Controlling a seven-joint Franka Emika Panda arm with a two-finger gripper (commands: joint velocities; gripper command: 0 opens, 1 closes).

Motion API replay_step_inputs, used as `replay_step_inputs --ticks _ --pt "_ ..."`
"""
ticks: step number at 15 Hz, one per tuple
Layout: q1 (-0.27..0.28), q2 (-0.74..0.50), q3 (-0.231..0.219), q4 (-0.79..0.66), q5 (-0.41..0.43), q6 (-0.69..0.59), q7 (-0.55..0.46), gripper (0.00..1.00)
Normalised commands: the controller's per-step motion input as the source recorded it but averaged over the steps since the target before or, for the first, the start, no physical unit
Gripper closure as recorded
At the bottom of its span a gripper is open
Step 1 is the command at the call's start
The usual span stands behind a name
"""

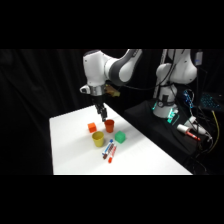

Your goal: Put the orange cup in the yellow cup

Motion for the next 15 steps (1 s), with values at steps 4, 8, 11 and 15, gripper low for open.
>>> replay_step_inputs --ticks 4,8,11,15 --pt "-0.006 -0.19 -0.005 -0.32 -0.076 0.27 0.17 0.00" --pt "-0.003 -0.19 -0.021 -0.33 -0.082 0.29 0.17 0.00" --pt "-0.008 -0.16 -0.032 -0.29 -0.074 0.30 0.15 0.00" --pt "-0.012 -0.08 -0.017 -0.21 -0.028 0.27 0.11 0.00"
